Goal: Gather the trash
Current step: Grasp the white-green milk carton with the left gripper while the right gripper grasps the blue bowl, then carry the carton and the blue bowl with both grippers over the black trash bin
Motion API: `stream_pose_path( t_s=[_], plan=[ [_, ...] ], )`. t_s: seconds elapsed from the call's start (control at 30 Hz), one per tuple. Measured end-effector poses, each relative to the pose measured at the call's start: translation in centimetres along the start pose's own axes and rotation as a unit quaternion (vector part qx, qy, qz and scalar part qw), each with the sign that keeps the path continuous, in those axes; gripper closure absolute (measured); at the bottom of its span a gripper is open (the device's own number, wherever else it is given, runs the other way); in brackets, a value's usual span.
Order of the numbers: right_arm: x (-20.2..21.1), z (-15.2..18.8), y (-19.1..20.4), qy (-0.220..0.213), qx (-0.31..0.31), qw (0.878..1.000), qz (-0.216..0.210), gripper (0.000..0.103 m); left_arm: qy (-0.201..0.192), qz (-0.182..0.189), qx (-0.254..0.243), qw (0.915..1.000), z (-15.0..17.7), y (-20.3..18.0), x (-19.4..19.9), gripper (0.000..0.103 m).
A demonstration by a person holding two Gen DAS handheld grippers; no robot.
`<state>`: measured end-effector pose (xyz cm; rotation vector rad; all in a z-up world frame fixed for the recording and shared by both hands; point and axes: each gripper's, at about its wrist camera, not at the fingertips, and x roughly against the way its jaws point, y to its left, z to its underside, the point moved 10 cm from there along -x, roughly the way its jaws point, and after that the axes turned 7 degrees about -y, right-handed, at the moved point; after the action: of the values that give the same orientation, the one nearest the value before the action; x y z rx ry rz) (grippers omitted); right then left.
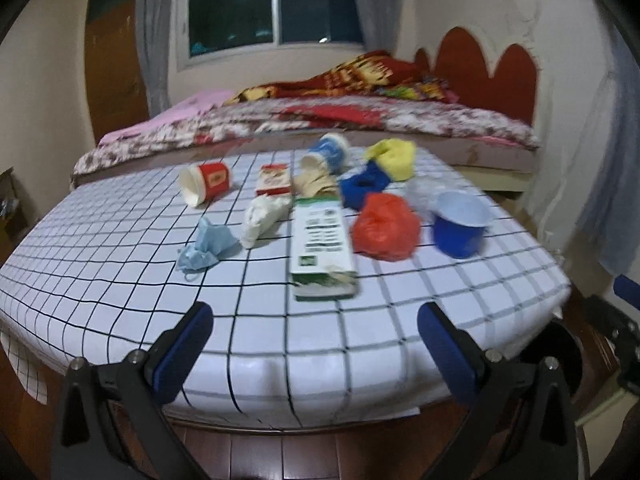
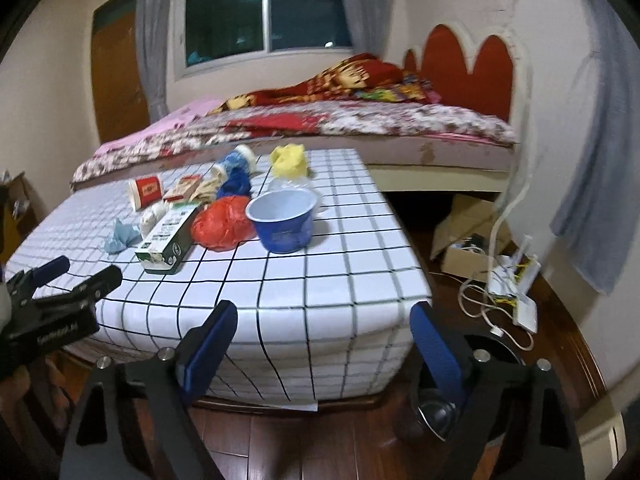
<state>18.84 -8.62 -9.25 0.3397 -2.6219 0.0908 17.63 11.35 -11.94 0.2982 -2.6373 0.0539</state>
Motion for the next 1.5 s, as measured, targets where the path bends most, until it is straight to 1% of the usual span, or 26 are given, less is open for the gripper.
stream_pose_path(
  t_s=[0.13,0.3,0.5,0.6,0.67,0.7,0.73,0.77,0.8,0.97,1.17,1.27,1.33,1.43,1.5],
  plan=[
    [-4.3,-0.4,1.4,0.016,0.024,1.0,-0.011,0.018,0.012,-0.016,0.002,0.9998,0.1,0.5,-3.4,0.001],
    [-8.9,-1.3,2.5,0.033,0.043,0.998,-0.024,0.019,0.025,-0.019,0.007,0.9995,0.0,0.4,-6.0,0.001],
    [-14.2,-2.5,3.1,0.058,0.033,0.997,-0.035,0.019,0.04,-0.008,0.022,0.9989,-0.2,0.1,-8.4,0.001],
    [-16.0,-3.0,3.5,0.065,0.041,0.996,-0.036,0.019,0.048,-0.001,0.03,0.9984,-0.2,0.1,-9.1,0.004],
    [-16.7,-3.3,3.6,0.068,0.04,0.996,-0.037,0.019,0.053,0.002,0.032,0.9981,-0.2,0.1,-9.6,0.013],
    [-16.9,-3.4,3.5,0.068,0.04,0.996,-0.036,0.019,0.056,0.007,0.033,0.9979,-0.3,0.0,-9.8,0.016],
    [-17.1,-3.5,3.5,0.069,0.038,0.996,-0.039,0.026,0.058,0.013,0.033,0.9977,-0.2,-0.1,-9.9,0.023],
    [-17.1,-3.5,3.5,0.069,0.037,0.996,-0.04,0.025,0.061,0.018,0.031,0.9975,-0.2,-0.3,-10.1,0.038],
    [-17.2,-3.6,3.5,0.069,0.037,0.996,-0.041,0.026,0.066,0.031,0.028,0.9969,0.0,-0.6,-10.2,0.05],
    [-15.7,-3.5,3.5,0.053,0.04,0.997,-0.048,0.026,0.044,0.038,0.03,0.9978,-0.6,-0.2,-8.7,0.049],
    [-11.9,-4.0,2.2,0.022,0.029,0.998,-0.047,0.026,0.016,0.059,0.028,0.9978,-1.6,-1.3,-5.7,0.049],
    [-9.0,-4.3,0.3,0.001,0.016,0.999,-0.038,0.026,0.002,0.08,0.019,0.9966,-2.4,-3.2,-4.1,0.049],
    [-7.3,-4.4,-1.3,-0.009,0.008,1.0,-0.028,0.026,-0.006,0.101,0.007,0.9949,-2.8,-5.3,-3.0,0.049],
    [-4.6,-4.3,-4.9,-0.024,-0.009,1.0,-0.002,0.026,-0.012,0.137,-0.009,0.9905,-3.0,-8.6,-1.5,0.049],
    [-2.7,-3.9,-8.0,-0.03,-0.021,0.999,0.023,0.026,-0.015,0.159,-0.02,0.987,-2.9,-10.8,-0.6,0.049]
  ],
)
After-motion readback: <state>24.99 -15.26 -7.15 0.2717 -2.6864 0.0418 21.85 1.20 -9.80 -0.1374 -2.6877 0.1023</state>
